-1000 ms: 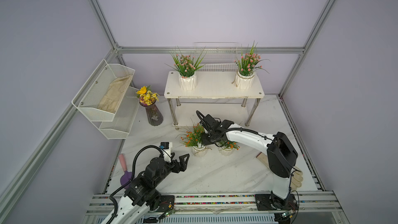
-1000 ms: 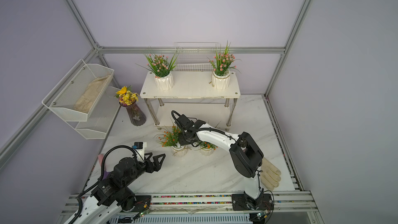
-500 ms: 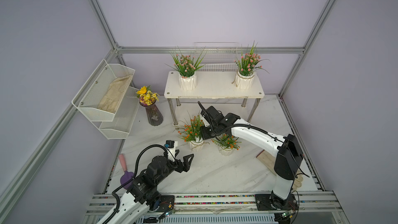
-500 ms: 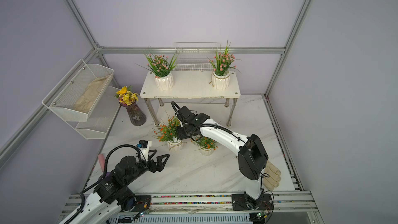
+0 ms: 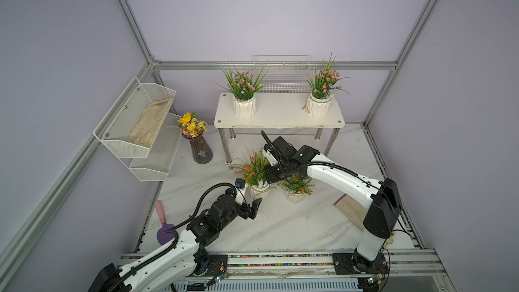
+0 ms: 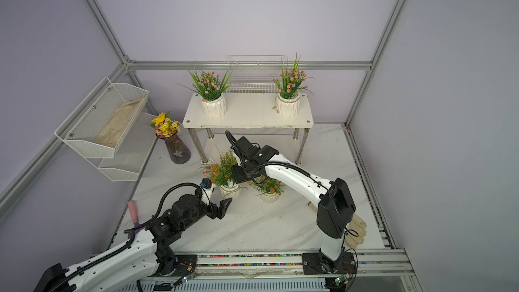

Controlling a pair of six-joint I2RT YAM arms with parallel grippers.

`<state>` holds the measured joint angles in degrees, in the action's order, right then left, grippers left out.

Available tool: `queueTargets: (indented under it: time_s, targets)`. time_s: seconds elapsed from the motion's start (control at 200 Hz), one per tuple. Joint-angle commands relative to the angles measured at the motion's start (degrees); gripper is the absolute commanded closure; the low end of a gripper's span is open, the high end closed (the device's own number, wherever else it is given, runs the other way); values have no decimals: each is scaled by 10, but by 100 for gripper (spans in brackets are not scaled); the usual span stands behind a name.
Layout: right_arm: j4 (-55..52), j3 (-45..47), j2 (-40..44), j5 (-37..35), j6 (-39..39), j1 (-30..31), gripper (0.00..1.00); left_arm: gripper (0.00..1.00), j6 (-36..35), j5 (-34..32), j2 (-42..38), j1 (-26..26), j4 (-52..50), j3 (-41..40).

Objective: Place the baby's breath potted plants on the rack by color
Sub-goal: Pick up the baby's breath potted plant from the center of the board, then place the baby's breath potted plant on the rack.

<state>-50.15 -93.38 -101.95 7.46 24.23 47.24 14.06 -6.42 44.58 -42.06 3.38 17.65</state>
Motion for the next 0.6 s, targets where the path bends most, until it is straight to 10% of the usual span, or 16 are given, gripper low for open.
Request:
queueTargets:
  time_s: [0.0,0.595]
  targets:
    - [16,-9,29,23,-8,-1,94,0,-38,22,0,-2,91,23]
    - [61,22,42,84,-4,-1,95,0,-51,65,36,-3,145,17]
